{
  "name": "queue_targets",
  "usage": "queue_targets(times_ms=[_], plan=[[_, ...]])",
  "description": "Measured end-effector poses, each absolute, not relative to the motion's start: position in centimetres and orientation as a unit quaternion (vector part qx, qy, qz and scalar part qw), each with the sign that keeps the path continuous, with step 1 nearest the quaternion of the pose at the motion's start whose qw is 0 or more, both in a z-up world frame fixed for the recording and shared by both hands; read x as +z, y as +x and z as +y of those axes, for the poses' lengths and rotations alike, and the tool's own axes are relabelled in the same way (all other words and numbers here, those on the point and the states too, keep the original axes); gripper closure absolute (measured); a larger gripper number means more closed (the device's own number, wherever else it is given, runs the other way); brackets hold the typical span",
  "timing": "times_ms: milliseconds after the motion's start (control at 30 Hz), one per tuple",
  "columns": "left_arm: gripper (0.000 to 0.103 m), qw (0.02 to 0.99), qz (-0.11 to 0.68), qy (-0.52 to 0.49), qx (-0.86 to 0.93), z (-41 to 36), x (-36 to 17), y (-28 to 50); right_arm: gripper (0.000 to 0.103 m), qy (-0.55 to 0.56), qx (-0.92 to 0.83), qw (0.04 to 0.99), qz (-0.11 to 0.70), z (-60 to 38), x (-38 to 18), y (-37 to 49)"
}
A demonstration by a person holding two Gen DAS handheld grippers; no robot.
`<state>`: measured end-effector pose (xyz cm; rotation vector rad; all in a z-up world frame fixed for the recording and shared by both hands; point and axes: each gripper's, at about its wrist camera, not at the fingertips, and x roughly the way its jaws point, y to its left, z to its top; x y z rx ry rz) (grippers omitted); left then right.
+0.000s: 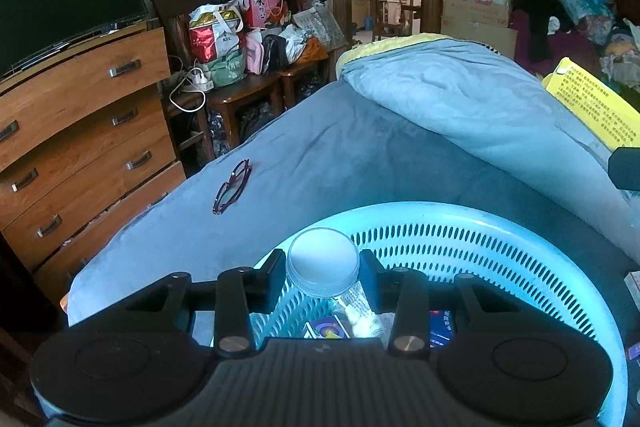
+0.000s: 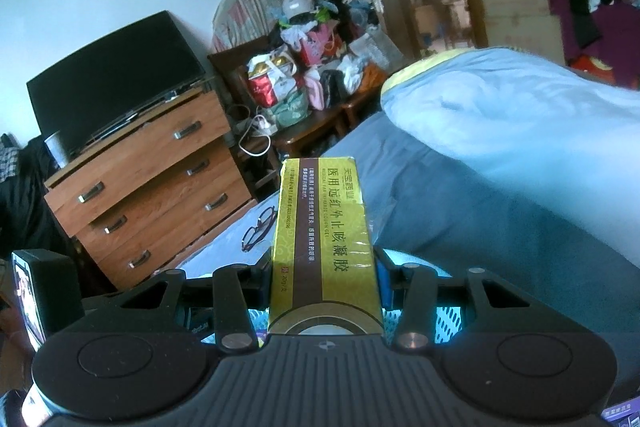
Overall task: Organize objects
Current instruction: 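Drop the white cap from the left gripper into the basket while the right drops the yellow box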
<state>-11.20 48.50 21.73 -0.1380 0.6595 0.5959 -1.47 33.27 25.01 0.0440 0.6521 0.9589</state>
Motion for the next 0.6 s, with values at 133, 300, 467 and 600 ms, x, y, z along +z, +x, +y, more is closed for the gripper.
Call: queue_targets(times_ms=[133, 300, 467, 600], plan=[[0.061, 0.9, 0.32, -0.067, 0.289, 48.4, 22.6, -10.9, 0.056, 0.018, 0.454, 0.835, 0.31, 33.2, 25.0, -1.3], [0.061, 0.899, 0.321, -0.063, 0.29, 48.6, 23.3, -10.4, 0.056, 0.018, 0.453, 0.835, 0.312, 33.2, 24.8, -1.3], [0.055, 0.896, 0.323, -0.061, 0.297, 48.6, 23.5, -10.0, 0.054, 0.017, 0.454, 0.833, 0.315, 33.2, 24.5, -1.2], [0.038, 0.895, 0.318, -0.052, 0.308, 48.3, 23.7, -10.0, 0.047, 0.022, 0.456, 0.834, 0.31, 32.8, 24.5, -1.2]])
